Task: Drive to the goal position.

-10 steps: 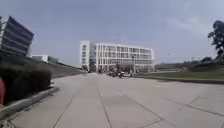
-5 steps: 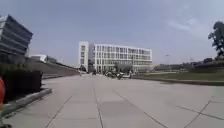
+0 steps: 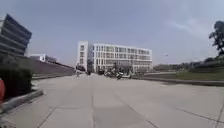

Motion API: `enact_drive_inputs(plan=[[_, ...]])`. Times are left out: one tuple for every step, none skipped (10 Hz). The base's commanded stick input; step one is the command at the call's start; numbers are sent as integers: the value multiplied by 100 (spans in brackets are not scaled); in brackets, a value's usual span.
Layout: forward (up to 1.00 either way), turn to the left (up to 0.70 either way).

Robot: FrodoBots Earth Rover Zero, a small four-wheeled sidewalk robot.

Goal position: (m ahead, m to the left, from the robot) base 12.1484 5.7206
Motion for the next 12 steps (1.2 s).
enact_drive_inputs(plan=[[70, -1], [70, -1], [70, -1], [70, -1], [70, -1], [70, -1], [70, -1], [70, -1], [70, -1], [70, -1], [70, -1], [70, -1]])
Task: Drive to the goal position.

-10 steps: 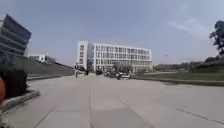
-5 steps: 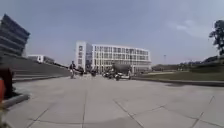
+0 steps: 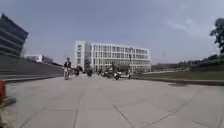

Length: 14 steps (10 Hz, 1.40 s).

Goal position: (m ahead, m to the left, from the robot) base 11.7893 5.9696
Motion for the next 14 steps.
enact_drive_inputs(plan=[[70, -1], [70, -1], [70, -1], [70, -1], [70, -1], [70, -1], [70, -1], [70, -1], [70, -1], [70, -1], [70, -1], [70, -18], [70, -36], [70, -36]])
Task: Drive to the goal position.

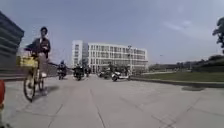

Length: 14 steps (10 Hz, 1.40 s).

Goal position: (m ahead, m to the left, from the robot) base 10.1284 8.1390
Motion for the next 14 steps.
enact_drive_inputs(plan=[[70, -36], [70, -36], [70, -36], [70, -36], [70, -36], [70, -36], [70, -36], [70, -36], [70, -21], [70, -1], [70, -1], [70, -1], [70, 23], [70, 34]])
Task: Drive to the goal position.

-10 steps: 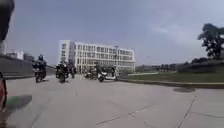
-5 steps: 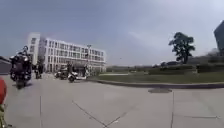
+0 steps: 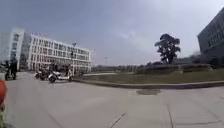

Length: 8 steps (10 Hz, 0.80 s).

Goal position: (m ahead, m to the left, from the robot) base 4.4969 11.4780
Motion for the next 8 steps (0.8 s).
enact_drive_inputs(plan=[[70, 34], [70, 34], [70, 34], [70, 34], [70, 34], [70, 34], [70, 34], [70, 34]])
